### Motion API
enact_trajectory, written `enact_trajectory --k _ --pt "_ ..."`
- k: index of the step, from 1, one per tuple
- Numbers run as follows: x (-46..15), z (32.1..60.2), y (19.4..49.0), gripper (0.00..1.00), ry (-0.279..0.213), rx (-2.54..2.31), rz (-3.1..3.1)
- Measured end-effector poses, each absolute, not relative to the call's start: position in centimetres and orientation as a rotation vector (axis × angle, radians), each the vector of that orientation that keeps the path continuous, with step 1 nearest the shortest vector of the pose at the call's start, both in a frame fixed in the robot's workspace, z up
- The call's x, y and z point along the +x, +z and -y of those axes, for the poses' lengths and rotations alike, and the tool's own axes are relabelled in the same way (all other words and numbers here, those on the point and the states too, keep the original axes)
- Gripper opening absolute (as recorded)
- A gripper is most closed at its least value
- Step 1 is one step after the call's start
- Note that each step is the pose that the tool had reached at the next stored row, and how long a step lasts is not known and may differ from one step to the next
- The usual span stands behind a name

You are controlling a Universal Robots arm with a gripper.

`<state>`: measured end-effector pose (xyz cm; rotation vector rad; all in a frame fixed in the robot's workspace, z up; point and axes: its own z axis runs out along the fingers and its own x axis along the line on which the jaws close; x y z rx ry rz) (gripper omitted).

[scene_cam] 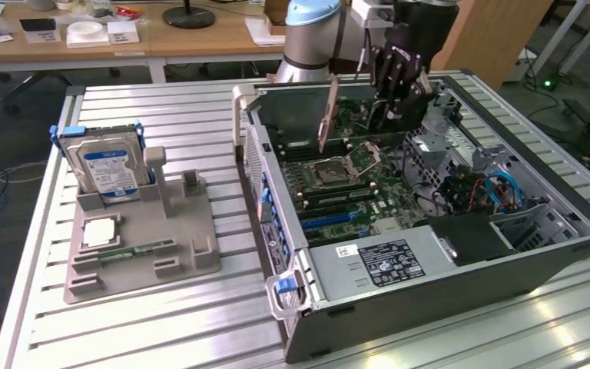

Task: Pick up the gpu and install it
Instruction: 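Insert the gpu into the slot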

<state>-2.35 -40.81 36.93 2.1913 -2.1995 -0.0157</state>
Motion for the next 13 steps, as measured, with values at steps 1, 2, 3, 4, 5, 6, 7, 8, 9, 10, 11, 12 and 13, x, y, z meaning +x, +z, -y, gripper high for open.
enact_trajectory --k 1,2,3,4,5,6,7,8,9,10,11,12,13 --pt "-2.4 40.8 36.9 0.28 -0.013 2.193 2.201" --pt "-2.5 40.8 36.8 0.28 -0.008 2.195 2.203" --pt "-2.6 40.8 36.7 0.28 -0.004 2.197 2.205" --pt "-2.7 40.8 36.5 0.28 -0.001 2.198 2.206" --pt "-2.9 40.8 36.3 0.28 0.002 2.199 2.207" --pt "-3.1 40.8 36.2 0.28 0.004 2.2 2.208" --pt "-3.3 40.8 36.0 0.28 0.005 2.201 2.209" --pt "-3.6 40.8 36.0 0.28 0.005 2.201 2.209" --pt "-3.8 40.8 35.9 0.28 0.007 2.201 2.209" --pt "-3.9 40.8 35.8 0.28 0.007 2.201 2.21" --pt "-3.9 40.8 35.7 0.28 0.007 2.202 2.21" --pt "-3.9 40.8 35.6 0.28 0.007 2.201 2.21" --pt "-3.9 40.8 35.5 0.28 0.007 2.202 2.21"
